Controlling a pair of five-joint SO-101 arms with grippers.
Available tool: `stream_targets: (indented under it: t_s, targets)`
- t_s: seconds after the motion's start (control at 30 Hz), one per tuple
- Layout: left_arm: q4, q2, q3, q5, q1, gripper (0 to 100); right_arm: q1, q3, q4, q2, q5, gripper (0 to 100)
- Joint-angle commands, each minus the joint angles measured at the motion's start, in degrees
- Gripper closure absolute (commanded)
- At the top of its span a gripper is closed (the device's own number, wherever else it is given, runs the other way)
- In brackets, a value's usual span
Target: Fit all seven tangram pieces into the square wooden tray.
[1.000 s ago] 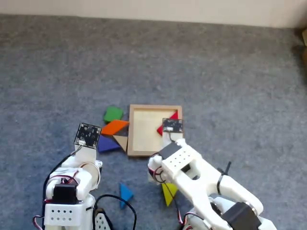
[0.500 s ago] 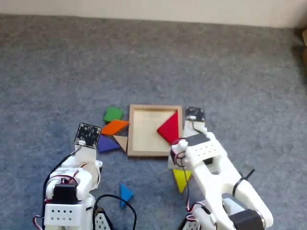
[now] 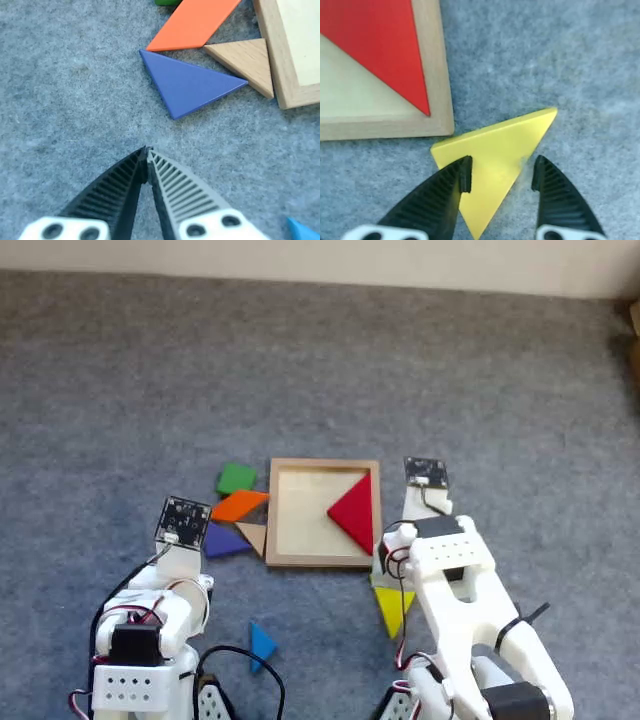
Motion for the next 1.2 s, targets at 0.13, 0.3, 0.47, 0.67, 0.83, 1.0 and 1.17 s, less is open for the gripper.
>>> stream_targets:
  t_s: [0.13,0.3,0.47,0.67,0.83,1.0,1.17]
  targets:
    - [0.2,-1.1,1.3,-0.4,0.7,99,-5.9,-4.6,-0.2,-1.3,-10.5,62.1]
    - [0.2,-1.1,1.3,-0.4,0.7,99,-11.0,-4.5,-0.7,-1.2,-16.4,62.0]
    - [0.2,-1.1,1.3,-0.4,0.7,99,-11.7,-4.1,-7.9,-1.1,-19.8,62.0]
    - [0.2,-1.1,1.3,-0.4,0.7,99,-11.6,0.0,-10.2,-1.1,-22.7,62.0]
    - [0.2,-1.1,1.3,-0.4,0.7,99,-11.6,0.7,-11.3,-1.1,-23.7,62.0]
    - [0.2,-1.1,1.3,-0.4,0.7,99,-7.5,0.8,-11.4,-1.1,-23.7,62.0]
    - [0.2,-1.1,1.3,-0.4,0.7,99,-6.9,4.2,-11.4,-1.1,-23.4,62.0]
